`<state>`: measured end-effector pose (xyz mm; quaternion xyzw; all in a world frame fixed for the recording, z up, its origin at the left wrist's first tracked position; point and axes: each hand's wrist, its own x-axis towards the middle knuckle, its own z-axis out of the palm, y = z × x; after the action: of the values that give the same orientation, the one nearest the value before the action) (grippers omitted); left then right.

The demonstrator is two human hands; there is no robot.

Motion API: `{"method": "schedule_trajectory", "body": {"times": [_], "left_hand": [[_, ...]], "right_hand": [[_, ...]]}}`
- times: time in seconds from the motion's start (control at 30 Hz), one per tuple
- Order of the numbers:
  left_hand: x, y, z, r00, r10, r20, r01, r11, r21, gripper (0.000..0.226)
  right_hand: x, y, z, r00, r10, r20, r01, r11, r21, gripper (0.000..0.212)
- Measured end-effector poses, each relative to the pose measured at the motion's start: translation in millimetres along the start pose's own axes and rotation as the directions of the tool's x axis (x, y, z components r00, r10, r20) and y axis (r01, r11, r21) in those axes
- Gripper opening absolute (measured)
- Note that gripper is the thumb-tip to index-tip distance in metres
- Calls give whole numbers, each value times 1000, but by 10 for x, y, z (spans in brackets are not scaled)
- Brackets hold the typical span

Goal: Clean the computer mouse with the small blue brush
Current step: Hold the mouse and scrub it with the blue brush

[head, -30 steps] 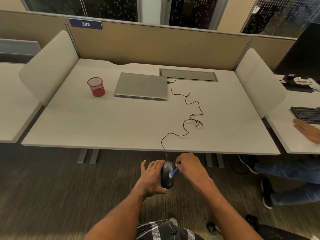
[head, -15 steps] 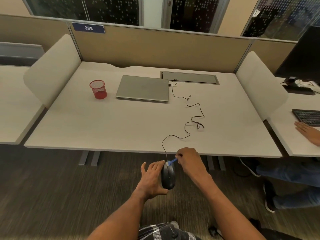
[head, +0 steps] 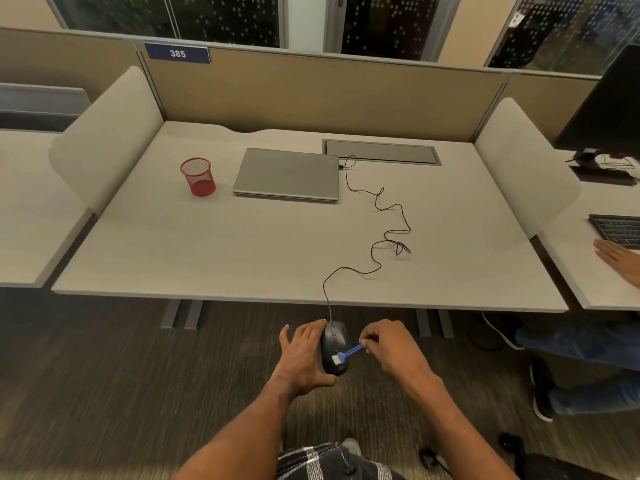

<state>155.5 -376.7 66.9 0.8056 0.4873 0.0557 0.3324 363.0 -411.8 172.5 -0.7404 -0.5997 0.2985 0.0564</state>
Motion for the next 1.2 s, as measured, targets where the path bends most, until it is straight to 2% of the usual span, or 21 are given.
{"method": "schedule_trajectory", "body": {"times": [0.2,0.33,0.5,0.7,0.8,0.9,0.97,1.1,1.2], "left_hand": [[-15,-16,5,1000,-1,-13,1,1000,-2,119],[-32,-13,0,1000,14,-17,-14,1000,-6,118],[-21,0,7,1000,6,-11,-6,1000,16,120],[-37,8,19,999,40,-15,-40,999,2,117],[-36,-3,22,999,45,-9,-44,999,12,118],[-33,0,26,999,41,-1,-41,999,31,118],[-28,12,26,999,44,3,-44,999,24,118],[-12,32,18,999,51,11,-52,998,35,120],[-6,29,0,999,47,8,-47,998,31,119]], "right_hand": [[-58,-26,55,993,-14,-119,24,996,81,10],[-126,9,81,953,8,-303,37,989,140,8],[-92,-19,155,987,19,-160,17,975,223,8],[-3,15,146,921,132,-365,-12,950,313,7],[52,-16,99,960,132,-249,-22,916,401,17],[126,-50,70,982,133,-132,-72,918,390,16],[164,-48,79,972,155,-178,-84,931,354,11],[200,6,98,911,171,-376,-45,946,321,5],[241,5,49,929,126,-348,6,935,356,6]]}}
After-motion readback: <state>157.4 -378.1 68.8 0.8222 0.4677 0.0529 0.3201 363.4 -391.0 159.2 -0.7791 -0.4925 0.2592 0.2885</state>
